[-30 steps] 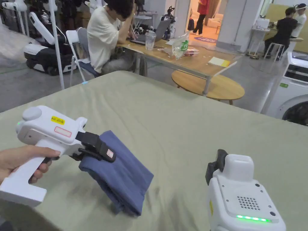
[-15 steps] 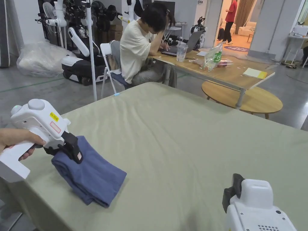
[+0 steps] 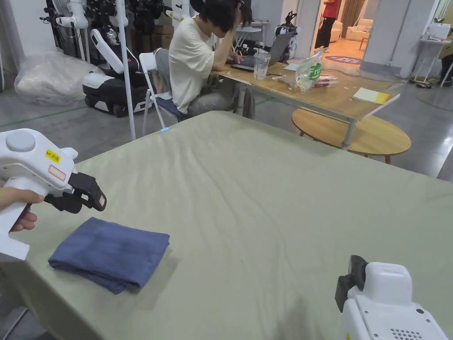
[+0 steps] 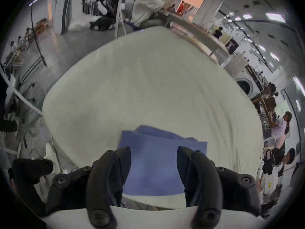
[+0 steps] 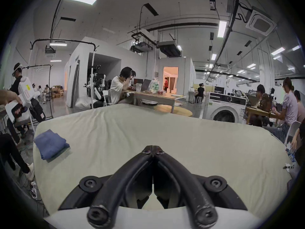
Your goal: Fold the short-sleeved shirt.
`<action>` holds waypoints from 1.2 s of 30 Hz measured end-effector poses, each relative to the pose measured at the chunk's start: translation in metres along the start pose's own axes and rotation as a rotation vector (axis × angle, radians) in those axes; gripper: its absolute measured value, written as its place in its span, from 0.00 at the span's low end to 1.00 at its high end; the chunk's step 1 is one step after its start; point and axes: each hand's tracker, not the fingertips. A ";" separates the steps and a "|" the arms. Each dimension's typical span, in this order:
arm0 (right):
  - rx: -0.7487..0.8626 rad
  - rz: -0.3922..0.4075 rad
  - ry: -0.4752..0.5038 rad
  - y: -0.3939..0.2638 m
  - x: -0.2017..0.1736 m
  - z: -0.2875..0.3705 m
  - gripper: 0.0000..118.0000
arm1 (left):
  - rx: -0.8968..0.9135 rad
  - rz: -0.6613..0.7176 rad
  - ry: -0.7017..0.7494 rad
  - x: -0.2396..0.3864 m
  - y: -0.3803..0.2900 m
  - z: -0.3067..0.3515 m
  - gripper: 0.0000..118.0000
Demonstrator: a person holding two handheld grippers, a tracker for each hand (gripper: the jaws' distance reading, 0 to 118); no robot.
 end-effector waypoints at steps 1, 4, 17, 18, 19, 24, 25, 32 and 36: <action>-0.001 -0.004 -0.005 0.000 0.002 0.000 0.00 | 0.007 -0.025 0.000 0.004 -0.001 -0.007 0.49; -0.011 -0.033 -0.015 0.001 0.013 0.001 0.00 | 0.056 -0.051 -0.061 0.031 -0.024 -0.023 0.49; -0.009 -0.042 -0.127 0.006 0.074 0.021 0.00 | 0.507 -0.228 -0.096 0.190 -0.118 -0.066 0.00; -0.010 -0.038 -0.141 0.007 0.080 0.023 0.00 | 0.541 -0.228 -0.098 0.208 -0.130 -0.068 0.00; -0.010 -0.040 -0.148 0.008 0.086 0.025 0.00 | 0.567 -0.251 -0.109 0.222 -0.137 -0.069 0.00; -0.005 -0.058 -0.210 0.004 0.117 0.043 0.00 | 0.595 -0.349 -0.203 0.298 -0.169 -0.089 0.00; -0.005 -0.063 -0.220 0.004 0.124 0.046 0.00 | 0.637 -0.372 -0.209 0.319 -0.180 -0.087 0.00; 0.025 -0.099 -0.324 -0.001 0.162 0.072 0.00 | 0.746 -0.444 -0.238 0.397 -0.208 -0.088 0.00; 0.039 -0.104 -0.361 -0.004 0.173 0.082 0.00 | 0.788 -0.481 -0.242 0.421 -0.218 -0.087 0.00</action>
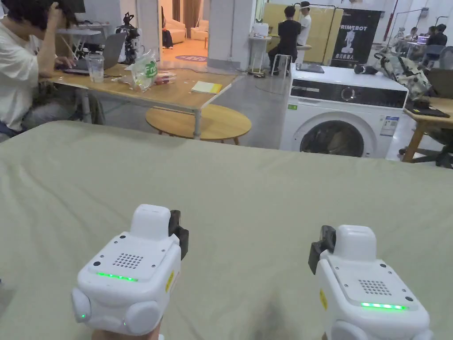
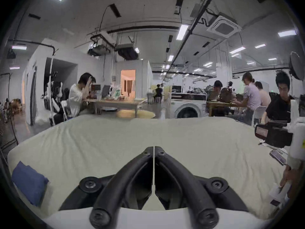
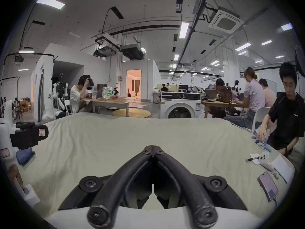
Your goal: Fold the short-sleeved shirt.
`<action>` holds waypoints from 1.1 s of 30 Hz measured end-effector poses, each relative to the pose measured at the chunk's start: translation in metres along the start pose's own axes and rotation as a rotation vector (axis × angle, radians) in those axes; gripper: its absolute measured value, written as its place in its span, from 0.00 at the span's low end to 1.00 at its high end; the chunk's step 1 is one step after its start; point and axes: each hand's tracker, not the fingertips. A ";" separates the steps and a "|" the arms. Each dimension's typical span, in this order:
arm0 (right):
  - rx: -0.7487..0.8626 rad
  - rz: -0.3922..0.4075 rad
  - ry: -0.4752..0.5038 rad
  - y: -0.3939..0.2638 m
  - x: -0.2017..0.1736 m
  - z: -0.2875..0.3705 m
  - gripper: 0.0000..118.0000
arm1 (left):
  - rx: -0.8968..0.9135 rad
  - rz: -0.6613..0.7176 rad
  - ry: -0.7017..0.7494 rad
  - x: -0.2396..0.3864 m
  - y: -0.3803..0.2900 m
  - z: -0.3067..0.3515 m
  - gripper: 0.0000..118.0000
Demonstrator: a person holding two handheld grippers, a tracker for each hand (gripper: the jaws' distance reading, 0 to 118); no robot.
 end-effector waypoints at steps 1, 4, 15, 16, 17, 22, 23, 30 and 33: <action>0.004 0.001 -0.005 0.000 0.002 0.001 0.00 | 0.003 0.000 -0.002 0.004 0.001 0.000 0.00; 0.017 0.004 -0.017 -0.001 0.005 0.004 0.00 | 0.008 0.002 -0.011 0.011 -0.002 -0.001 0.00; 0.035 0.027 -0.051 -0.014 0.012 0.015 0.00 | -0.021 0.109 0.018 0.003 -0.006 0.001 0.00; 0.031 0.024 -0.049 -0.014 0.012 0.014 0.00 | -0.018 0.105 0.018 0.004 -0.006 0.001 0.00; 0.027 0.016 -0.041 -0.014 0.013 0.014 0.00 | -0.014 0.087 0.023 0.005 -0.005 0.000 0.00; 0.043 0.012 -0.059 -0.012 0.013 0.014 0.00 | -0.006 0.034 0.051 0.008 -0.003 0.000 0.00; 0.045 0.006 -0.062 -0.011 0.014 0.014 0.09 | -0.005 0.036 0.051 0.008 -0.002 0.000 0.02; 0.054 0.014 -0.100 -0.007 0.015 0.011 0.72 | 0.022 0.078 0.044 -0.001 0.001 0.002 0.71; 0.050 0.014 -0.098 -0.006 0.016 0.011 0.75 | 0.056 0.064 0.049 -0.001 0.005 0.005 0.75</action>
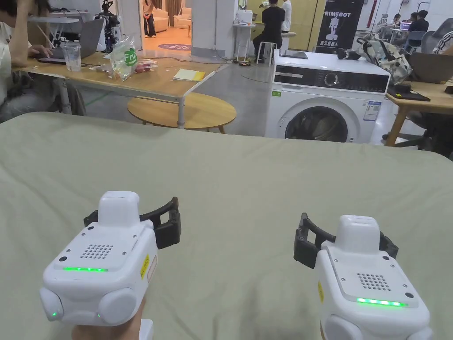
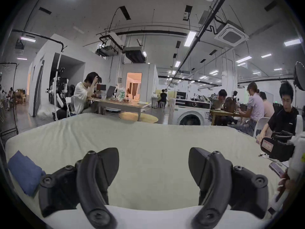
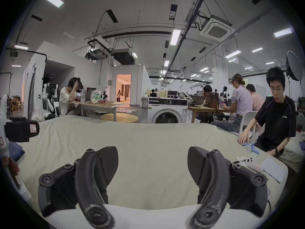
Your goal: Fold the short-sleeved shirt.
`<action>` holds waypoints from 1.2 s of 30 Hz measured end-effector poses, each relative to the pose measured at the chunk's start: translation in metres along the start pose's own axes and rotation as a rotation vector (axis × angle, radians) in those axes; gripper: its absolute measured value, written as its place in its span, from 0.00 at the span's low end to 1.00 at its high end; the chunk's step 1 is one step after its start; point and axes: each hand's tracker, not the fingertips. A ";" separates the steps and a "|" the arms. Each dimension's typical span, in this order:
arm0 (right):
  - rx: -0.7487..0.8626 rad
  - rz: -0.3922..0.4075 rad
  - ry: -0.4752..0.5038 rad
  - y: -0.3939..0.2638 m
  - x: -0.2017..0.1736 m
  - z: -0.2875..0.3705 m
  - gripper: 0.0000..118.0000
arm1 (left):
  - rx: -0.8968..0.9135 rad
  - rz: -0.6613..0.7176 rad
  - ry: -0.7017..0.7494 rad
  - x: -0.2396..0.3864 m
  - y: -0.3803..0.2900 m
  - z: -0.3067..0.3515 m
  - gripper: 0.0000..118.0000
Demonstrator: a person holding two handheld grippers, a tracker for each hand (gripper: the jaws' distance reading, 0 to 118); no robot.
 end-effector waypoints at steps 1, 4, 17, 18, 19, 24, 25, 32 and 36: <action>0.001 -0.003 0.013 0.000 0.001 0.000 0.75 | -0.006 -0.011 0.006 0.001 0.001 0.000 0.75; -0.008 -0.015 0.051 0.002 0.003 -0.001 0.75 | 0.001 -0.074 -0.004 0.004 0.005 -0.003 0.75; -0.022 -0.078 0.087 0.011 0.003 -0.008 0.75 | 0.009 -0.039 -0.014 -0.003 0.016 -0.005 0.76; -0.036 -0.093 0.087 0.013 0.004 -0.010 0.75 | 0.006 -0.040 -0.015 -0.003 0.016 -0.005 0.76; -0.046 -0.097 0.086 0.014 0.003 -0.011 0.75 | 0.003 -0.041 -0.021 -0.002 0.015 -0.004 0.76; -0.038 -0.094 0.045 0.017 -0.001 -0.009 0.75 | -0.001 -0.029 -0.017 -0.002 0.014 -0.002 0.76; -0.041 -0.103 0.042 0.018 -0.001 -0.009 0.75 | -0.002 -0.026 -0.020 -0.002 0.014 -0.002 0.76; -0.103 -0.243 0.073 0.028 0.007 -0.012 0.75 | -0.006 -0.045 -0.013 -0.002 0.014 -0.003 0.76; -0.132 -0.290 0.055 0.035 0.012 -0.016 0.75 | -0.010 -0.060 -0.018 -0.003 0.014 -0.002 0.76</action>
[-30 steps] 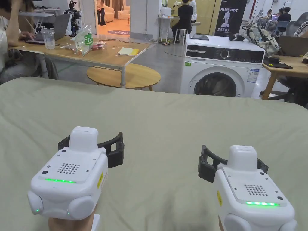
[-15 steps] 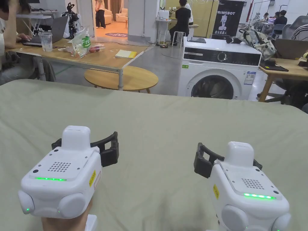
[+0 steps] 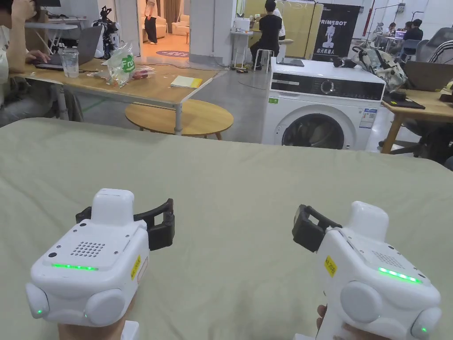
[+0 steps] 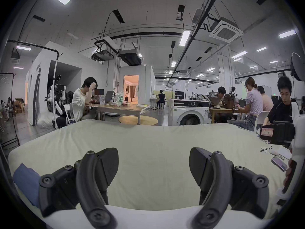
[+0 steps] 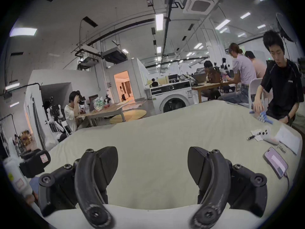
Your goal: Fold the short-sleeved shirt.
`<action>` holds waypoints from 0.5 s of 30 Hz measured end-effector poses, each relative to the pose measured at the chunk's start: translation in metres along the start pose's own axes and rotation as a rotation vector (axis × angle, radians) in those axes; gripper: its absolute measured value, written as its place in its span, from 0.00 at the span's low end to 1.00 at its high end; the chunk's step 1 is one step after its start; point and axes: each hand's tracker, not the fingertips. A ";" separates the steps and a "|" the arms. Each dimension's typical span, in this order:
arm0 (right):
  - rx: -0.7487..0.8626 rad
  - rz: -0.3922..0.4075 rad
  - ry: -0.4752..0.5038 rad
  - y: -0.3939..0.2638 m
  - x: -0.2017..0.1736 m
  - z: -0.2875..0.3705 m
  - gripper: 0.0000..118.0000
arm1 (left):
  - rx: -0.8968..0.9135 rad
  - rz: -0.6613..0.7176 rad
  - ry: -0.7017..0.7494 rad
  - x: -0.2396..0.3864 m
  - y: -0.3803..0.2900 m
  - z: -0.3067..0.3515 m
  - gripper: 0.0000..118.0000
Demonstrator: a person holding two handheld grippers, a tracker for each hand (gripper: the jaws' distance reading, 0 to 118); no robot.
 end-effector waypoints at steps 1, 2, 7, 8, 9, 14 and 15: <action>-0.004 0.001 -0.009 0.001 0.000 0.000 0.75 | -0.003 -0.002 0.003 -0.001 0.000 0.000 0.76; -0.005 0.005 -0.013 0.002 0.000 -0.001 0.75 | -0.006 -0.003 0.007 -0.001 0.000 0.000 0.76; 0.015 0.058 -0.037 0.001 -0.007 0.001 0.75 | -0.016 0.008 0.017 -0.005 0.001 -0.002 0.76; 0.020 0.070 -0.047 0.000 -0.009 0.001 0.75 | -0.017 0.008 0.018 -0.006 0.001 -0.003 0.76; 0.029 0.083 -0.060 -0.001 -0.011 0.002 0.75 | -0.018 0.007 0.019 -0.006 0.001 -0.003 0.76; 0.055 0.143 -0.102 -0.007 -0.016 0.002 0.75 | -0.011 0.007 0.015 -0.007 0.003 -0.003 0.76; 0.056 0.145 -0.104 -0.008 -0.017 0.001 0.75 | -0.011 0.006 0.012 -0.007 0.004 -0.003 0.76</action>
